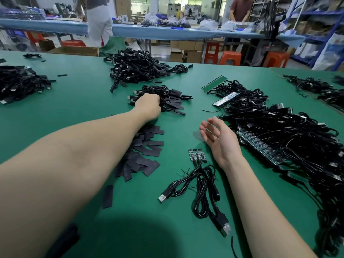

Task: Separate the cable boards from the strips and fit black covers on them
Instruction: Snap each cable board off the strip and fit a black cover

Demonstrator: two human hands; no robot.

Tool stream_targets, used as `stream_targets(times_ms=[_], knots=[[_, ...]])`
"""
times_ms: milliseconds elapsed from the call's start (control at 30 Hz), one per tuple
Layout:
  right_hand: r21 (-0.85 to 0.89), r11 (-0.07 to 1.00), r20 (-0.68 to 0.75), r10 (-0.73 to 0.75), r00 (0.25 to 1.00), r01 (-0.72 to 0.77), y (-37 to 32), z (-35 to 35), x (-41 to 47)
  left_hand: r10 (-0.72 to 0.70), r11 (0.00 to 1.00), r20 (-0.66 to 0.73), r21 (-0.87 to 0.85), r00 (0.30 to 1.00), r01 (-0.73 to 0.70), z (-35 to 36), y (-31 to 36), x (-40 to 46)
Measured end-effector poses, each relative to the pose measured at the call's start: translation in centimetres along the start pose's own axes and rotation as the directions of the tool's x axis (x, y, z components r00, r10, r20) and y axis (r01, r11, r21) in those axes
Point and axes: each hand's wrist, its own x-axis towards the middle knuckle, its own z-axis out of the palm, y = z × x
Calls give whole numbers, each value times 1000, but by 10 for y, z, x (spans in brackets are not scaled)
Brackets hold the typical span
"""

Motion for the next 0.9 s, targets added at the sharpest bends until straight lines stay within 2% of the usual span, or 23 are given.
stream_targets(times_ms=[200,333,467,567,633,700,767,800,833,867,900], knots=[[-20,1000,28,7,1000,-6,-2,0,-1,-62,997,-42,-54,997,59,4,7,-10],[-15,1000,32,12,999,-11,-3,0,-2,-104,961,-84,-267,991,78,5,28,-27],[2,1000,38,22,999,-22,-3,1,-3,-59,835,-93,-551,994,-2,12,64,-60],[6,1000,51,27,998,-27,-4,1,-4,-70,669,-95,-742,993,-24,22,85,-93],[-51,999,59,15,998,-12,-5,0,-5,-82,537,-53,-844,995,-1,32,89,-112],[-210,977,73,-20,997,35,-9,-2,-7,-73,473,-34,-881,997,4,39,88,-125],[-481,868,109,-78,991,121,-15,-4,-10,-55,467,-23,-884,998,5,42,85,-129],[-641,747,155,-99,983,176,-20,-6,-11,-47,454,-14,-891,999,9,41,84,-129],[-790,568,217,-97,971,233,-25,-7,-12,-44,434,-4,-901,999,16,40,83,-129],[-896,345,276,-62,959,280,-31,-7,-12,-51,410,5,-912,999,25,40,82,-128],[-942,130,312,5,950,309,-36,-8,-14,-61,383,11,-923,998,34,41,81,-128]])
